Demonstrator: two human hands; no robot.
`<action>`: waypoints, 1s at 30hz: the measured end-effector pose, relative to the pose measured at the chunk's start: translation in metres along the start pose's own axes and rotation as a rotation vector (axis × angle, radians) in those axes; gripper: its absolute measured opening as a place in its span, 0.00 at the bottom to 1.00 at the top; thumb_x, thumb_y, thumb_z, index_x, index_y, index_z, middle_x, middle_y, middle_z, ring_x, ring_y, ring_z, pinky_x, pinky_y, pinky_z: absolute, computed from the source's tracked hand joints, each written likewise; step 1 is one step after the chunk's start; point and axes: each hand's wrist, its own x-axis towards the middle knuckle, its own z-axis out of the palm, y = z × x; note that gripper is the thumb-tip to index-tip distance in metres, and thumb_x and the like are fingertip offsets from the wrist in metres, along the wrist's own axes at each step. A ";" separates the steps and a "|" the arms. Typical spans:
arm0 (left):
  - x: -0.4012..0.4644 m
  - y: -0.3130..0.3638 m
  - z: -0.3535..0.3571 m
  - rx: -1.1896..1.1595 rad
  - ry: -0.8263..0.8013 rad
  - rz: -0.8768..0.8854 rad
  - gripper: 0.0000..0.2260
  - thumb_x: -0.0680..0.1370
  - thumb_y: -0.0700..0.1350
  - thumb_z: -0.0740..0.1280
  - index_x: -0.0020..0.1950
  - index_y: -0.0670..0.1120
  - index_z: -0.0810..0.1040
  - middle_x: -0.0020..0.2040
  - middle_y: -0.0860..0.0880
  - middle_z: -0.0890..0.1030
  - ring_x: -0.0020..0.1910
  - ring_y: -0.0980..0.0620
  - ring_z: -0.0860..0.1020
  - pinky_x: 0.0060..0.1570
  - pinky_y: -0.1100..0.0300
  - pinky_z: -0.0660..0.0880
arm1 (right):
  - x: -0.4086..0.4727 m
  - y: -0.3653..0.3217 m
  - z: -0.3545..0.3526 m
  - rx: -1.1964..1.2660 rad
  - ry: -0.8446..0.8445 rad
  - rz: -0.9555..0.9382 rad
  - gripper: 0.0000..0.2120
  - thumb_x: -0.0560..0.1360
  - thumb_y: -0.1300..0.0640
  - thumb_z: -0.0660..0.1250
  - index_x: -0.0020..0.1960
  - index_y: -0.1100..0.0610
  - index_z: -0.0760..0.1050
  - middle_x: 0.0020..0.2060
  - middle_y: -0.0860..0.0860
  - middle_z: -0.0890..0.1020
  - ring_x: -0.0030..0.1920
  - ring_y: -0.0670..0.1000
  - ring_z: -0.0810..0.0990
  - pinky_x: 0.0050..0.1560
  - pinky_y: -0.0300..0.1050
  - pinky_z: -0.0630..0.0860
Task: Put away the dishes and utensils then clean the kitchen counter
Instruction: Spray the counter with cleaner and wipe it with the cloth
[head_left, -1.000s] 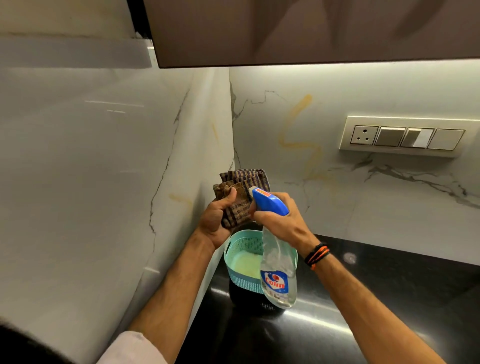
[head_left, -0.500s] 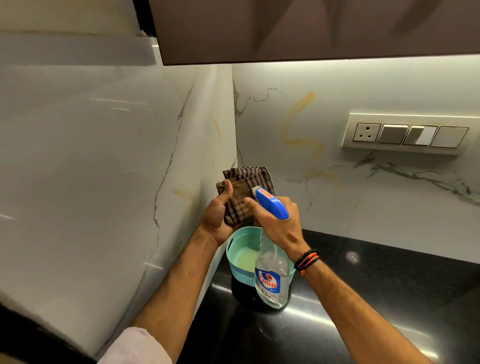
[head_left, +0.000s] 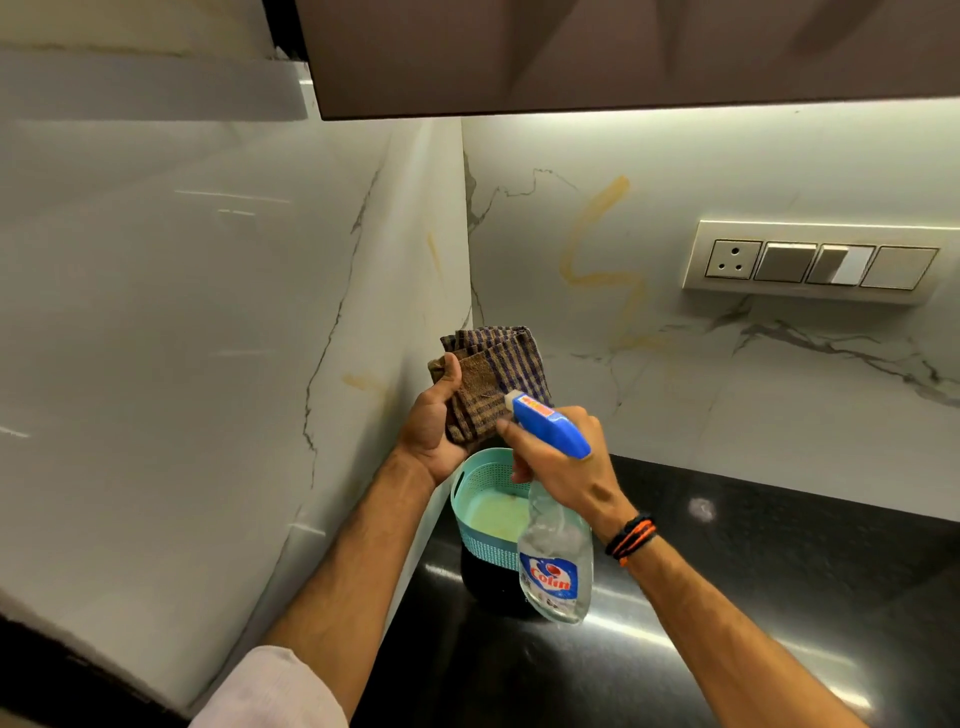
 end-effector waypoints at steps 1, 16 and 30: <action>0.001 0.000 0.000 0.004 -0.012 -0.002 0.22 0.83 0.57 0.53 0.60 0.43 0.78 0.50 0.43 0.85 0.47 0.45 0.85 0.40 0.54 0.82 | -0.002 0.001 0.003 -0.021 -0.012 -0.010 0.15 0.76 0.54 0.72 0.37 0.64 0.78 0.27 0.55 0.81 0.27 0.51 0.81 0.31 0.46 0.81; 0.009 -0.008 -0.009 -0.085 0.020 0.007 0.23 0.82 0.59 0.55 0.67 0.45 0.75 0.63 0.39 0.80 0.60 0.39 0.79 0.52 0.46 0.81 | -0.014 0.014 -0.015 0.072 0.119 0.063 0.13 0.75 0.53 0.71 0.38 0.62 0.78 0.29 0.58 0.81 0.29 0.58 0.82 0.33 0.53 0.83; 0.006 -0.011 -0.005 -0.104 0.033 -0.002 0.24 0.82 0.58 0.54 0.69 0.44 0.73 0.61 0.40 0.80 0.58 0.41 0.80 0.48 0.49 0.82 | -0.023 0.021 -0.020 0.071 0.164 0.119 0.19 0.70 0.45 0.69 0.35 0.63 0.76 0.28 0.60 0.81 0.28 0.66 0.80 0.34 0.64 0.80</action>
